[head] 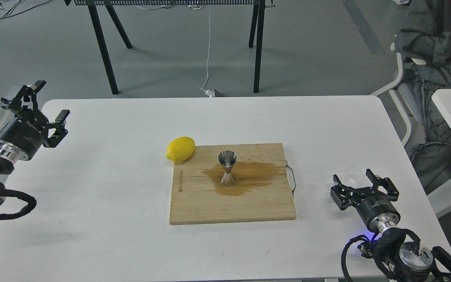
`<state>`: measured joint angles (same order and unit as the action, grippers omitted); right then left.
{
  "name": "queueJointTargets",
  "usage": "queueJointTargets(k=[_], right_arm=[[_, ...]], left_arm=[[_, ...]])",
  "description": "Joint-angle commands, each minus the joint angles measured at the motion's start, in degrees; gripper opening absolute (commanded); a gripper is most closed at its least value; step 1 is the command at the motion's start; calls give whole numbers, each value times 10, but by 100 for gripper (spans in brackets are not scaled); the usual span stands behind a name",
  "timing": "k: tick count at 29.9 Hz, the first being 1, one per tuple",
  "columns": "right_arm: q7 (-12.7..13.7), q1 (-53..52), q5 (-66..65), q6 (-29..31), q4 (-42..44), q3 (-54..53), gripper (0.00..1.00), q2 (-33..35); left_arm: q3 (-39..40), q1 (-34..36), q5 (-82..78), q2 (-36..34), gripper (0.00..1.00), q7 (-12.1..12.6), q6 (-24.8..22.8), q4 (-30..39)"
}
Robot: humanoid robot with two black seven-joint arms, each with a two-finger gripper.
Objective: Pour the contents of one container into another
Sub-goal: 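Lower the glass back onto the table and release it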
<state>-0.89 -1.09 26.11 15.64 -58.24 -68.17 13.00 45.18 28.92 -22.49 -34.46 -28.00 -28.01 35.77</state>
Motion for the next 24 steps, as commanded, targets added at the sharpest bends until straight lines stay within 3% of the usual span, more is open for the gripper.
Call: queueJointTargets(k=[1,6,15,19,24], right_arm=[[-3,36,2,-4,-30,-8,96,18],[-3,75,3,-3,-64,-30,96,41],[-6,132,-2,13,-214,-104,97,126],[-6,88,-13,55,-210,-114,97,155],[-3,-24,-81,65,-155,-108,97,153]], left_arm=[[0,0,0,0,100,0,0,0],[0,0,0,-1,100,0,0,0],[1,-3,3,0,100,0,0,0],[4,-3,3,3,100,0,0,0],[4,-4,10,5,100,0,0,1]])
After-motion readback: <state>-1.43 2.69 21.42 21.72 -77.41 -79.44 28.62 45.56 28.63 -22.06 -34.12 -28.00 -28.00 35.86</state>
